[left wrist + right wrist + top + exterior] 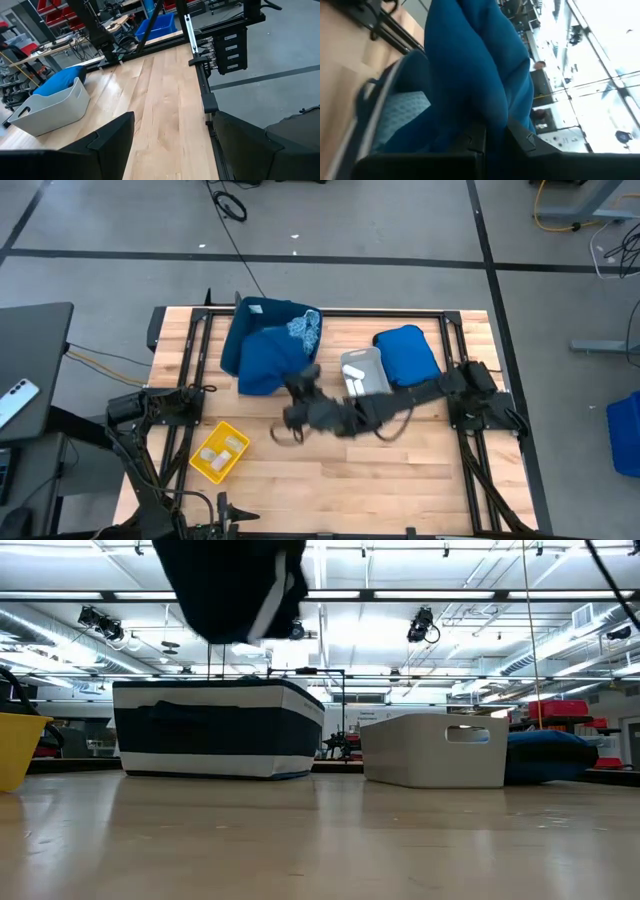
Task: Pick & place medical supplies in basket/bin
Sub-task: Put the blue patient gown into the blue bin
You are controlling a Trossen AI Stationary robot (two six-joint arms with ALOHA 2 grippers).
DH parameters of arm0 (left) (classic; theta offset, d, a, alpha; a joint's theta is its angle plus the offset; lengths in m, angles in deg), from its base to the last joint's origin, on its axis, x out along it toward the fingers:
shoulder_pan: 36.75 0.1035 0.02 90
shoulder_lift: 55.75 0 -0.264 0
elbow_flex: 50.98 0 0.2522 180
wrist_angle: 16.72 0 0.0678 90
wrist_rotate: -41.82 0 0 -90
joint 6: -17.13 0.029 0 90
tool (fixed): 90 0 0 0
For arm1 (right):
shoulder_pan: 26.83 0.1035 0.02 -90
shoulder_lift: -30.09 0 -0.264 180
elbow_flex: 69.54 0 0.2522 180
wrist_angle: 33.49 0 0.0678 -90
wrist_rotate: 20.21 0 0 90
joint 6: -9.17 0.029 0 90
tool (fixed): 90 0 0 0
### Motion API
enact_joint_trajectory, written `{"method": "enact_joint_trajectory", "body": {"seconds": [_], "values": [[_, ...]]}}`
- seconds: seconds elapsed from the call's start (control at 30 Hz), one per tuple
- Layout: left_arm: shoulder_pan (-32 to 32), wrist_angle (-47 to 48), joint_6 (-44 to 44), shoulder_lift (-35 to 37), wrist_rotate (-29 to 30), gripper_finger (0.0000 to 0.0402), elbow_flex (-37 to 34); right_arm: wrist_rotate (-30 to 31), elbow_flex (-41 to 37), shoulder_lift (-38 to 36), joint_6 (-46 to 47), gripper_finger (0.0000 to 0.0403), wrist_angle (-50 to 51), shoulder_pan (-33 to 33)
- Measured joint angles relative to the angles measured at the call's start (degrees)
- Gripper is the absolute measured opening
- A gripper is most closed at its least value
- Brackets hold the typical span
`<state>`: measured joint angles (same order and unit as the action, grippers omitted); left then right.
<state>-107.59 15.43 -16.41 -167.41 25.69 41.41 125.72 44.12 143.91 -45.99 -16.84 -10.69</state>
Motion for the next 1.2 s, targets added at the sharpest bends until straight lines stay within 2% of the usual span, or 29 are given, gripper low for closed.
{"method": "enact_joint_trajectory", "body": {"seconds": [0.3, 0.47, 0.53, 0.8, 0.97, 1.1, 1.2], "values": [[0.0, 0.4, 0.0, 0.0, 0.1, 0.0279, 0.0, -15.1, 0.0, 0.2, -1.7, 0.0030, -1.7, -14.2], [0.0, 1.1, 0.0, 0.0, 0.2, 0.0279, 0.0, -32.7, 0.0, 0.4, 5.5, 0.0030, 4.7, -19.9], [0.0, 1.3, 0.0, 0.0, 0.2, 0.0279, 0.0, -36.7, 0.0, 0.5, 8.6, 0.0030, 6.0, -21.6], [0.0, 1.6, -0.2, 0.0, 0.2, 0.0279, 0.0, -38.1, 0.0, 3.9, 10.6, 0.0030, 5.9, -27.1], [0.0, 1.7, -0.6, 0.0, 0.2, 0.0279, 0.0, -44.7, 0.0, 7.5, 13.5, 0.0030, 8.4, -29.1], [0.0, 2.6, -1.9, 0.0, 0.2, 0.0279, 0.0, -45.6, 0.0, 9.0, 17.2, 0.0031, 9.6, -29.0], [0.0, 3.9, -3.4, 0.0, 0.2, 0.0279, 0.0, -45.0, 0.0, 9.4, 19.6, 0.0066, 7.8, -27.8]]}}
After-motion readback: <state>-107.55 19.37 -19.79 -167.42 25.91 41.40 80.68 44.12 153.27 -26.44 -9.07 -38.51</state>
